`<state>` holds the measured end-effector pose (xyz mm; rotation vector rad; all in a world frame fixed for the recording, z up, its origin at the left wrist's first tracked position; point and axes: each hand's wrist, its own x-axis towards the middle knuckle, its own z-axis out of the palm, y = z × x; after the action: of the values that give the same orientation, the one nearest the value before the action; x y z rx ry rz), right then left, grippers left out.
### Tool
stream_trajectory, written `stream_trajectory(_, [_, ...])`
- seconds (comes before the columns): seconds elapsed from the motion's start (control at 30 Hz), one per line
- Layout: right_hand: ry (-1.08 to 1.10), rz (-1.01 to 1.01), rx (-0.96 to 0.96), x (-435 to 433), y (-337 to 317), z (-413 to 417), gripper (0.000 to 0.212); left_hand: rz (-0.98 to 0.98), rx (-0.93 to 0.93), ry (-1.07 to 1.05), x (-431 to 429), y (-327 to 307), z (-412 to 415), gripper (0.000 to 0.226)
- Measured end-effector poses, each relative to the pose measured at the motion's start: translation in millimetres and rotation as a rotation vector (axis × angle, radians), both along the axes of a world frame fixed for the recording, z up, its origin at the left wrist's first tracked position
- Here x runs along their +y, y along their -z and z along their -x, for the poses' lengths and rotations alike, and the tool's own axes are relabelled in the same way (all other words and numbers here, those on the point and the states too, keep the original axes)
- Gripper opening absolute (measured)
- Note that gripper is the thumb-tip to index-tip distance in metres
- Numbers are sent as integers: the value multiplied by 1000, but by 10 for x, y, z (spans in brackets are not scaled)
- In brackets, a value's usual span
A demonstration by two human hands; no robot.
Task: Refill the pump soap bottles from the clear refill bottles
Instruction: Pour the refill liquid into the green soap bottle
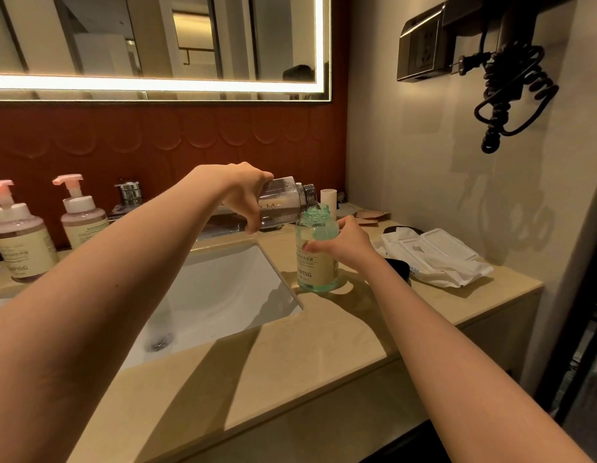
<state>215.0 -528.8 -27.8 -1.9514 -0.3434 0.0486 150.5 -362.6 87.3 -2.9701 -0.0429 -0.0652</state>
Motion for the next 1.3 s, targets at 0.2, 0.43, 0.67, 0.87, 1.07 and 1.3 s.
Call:
stream_trajectory(0.2, [-1, -4, 0, -6, 1, 2, 69, -6, -2, 6, 0, 3, 1, 61])
stream_trajectory(0.43, [1, 0, 3, -4, 2, 5, 70, 11, 3, 5, 7, 8, -2, 60])
stream_trajectory(0.67, [5, -1, -2, -4, 4, 4, 71, -2, 2, 1, 8, 5, -8, 62])
stream_trajectory(0.87, [3, 8, -7, -3, 9, -4, 70, -3, 1, 2, 16, 11, -19, 61])
stream_trajectory(1.07, [3, 5, -14, -5, 11, 0, 70, 8, 8, 0, 11, 3, -15, 62])
stream_trajectory(1.3, [1, 1, -8, -6, 10, -1, 69, 12, 4, -3, 2, 1, -6, 72])
